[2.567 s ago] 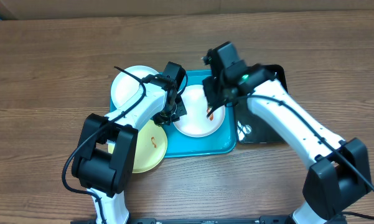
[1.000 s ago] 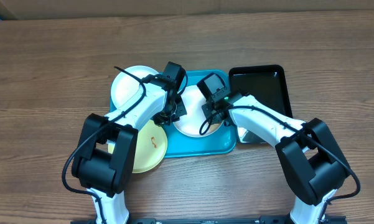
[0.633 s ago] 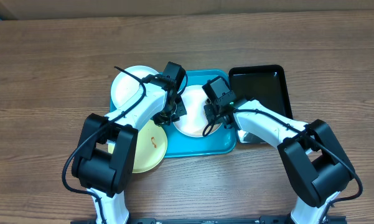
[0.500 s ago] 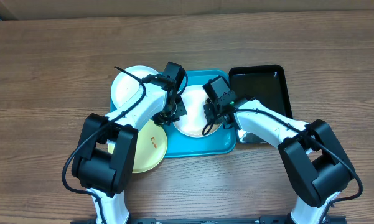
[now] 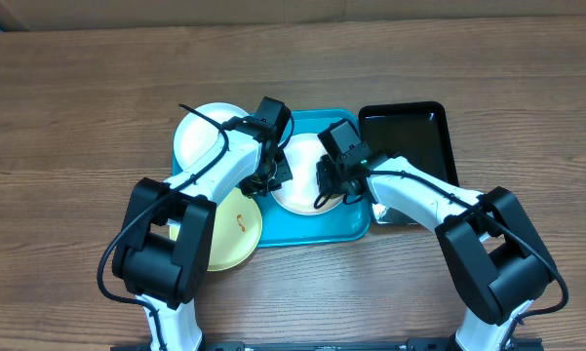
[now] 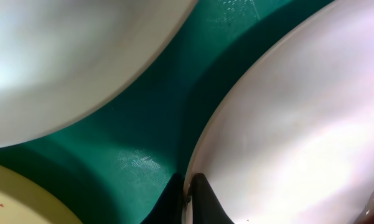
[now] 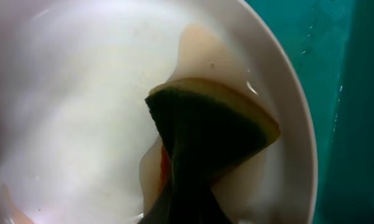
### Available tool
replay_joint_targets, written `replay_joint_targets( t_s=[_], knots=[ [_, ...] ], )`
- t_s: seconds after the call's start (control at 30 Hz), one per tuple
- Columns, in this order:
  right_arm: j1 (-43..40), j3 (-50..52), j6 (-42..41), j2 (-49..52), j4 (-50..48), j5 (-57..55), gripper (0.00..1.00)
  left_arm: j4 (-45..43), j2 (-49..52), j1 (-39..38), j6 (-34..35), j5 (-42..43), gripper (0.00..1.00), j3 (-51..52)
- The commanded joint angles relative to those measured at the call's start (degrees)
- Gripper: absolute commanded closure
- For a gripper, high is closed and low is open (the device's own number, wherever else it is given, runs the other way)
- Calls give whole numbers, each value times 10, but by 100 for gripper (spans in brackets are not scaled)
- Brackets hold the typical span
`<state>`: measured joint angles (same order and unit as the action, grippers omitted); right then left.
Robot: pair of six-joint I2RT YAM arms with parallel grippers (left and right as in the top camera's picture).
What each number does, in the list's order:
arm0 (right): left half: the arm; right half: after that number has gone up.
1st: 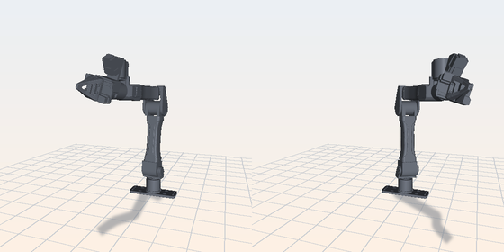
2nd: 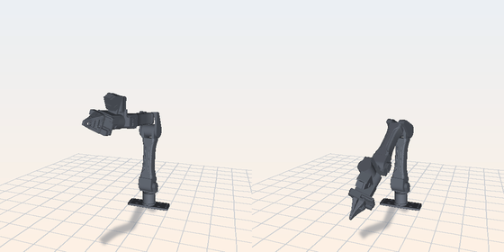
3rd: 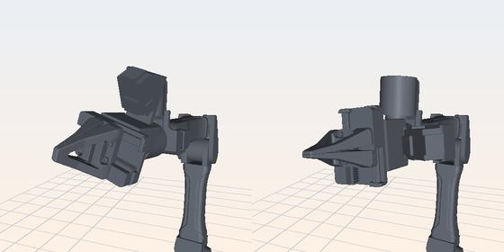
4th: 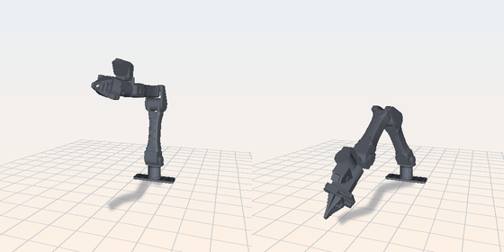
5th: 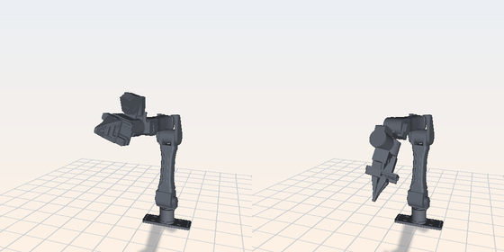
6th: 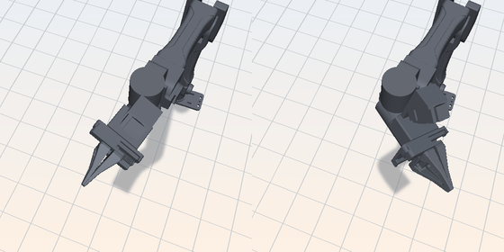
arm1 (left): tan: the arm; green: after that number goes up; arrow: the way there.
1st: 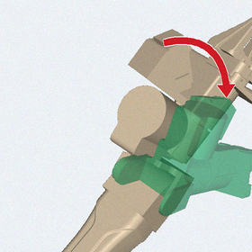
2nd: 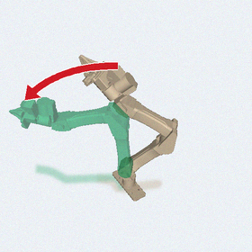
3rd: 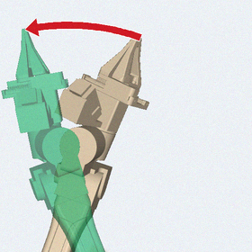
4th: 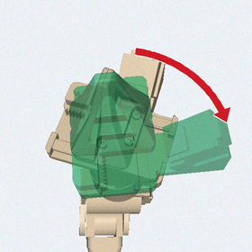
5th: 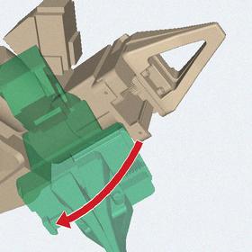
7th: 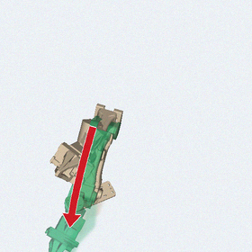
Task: Clean dirty plates on tray and stack at the side
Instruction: 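Scrub the sauce on the right white plate with the held sponge, then return the sponge to the black tray and rinse it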
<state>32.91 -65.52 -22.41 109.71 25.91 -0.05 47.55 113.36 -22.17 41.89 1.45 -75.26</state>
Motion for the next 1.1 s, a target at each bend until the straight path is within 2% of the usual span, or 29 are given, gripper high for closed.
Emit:
replay_joint_targets(
  t_s=[0.0, 0.63, 0.83, 1.07],
  knots=[
    [8, 23, -32, 16, -3, 54, 96, 10, 17, -3, 10, -33, 96, 16],
    [4, 22, -59, 15, -66, 100, 96, 10, 17, -3, 10, -33, 96, 16],
    [-47, 20, -59, 15, -139, 259, 96, 10, 17, -3, 7, -33, 96, 16],
    [-141, 20, -43, -12, -176, 435, 96, 10, 17, -3, 7, -33, 96, 16]
  ],
)
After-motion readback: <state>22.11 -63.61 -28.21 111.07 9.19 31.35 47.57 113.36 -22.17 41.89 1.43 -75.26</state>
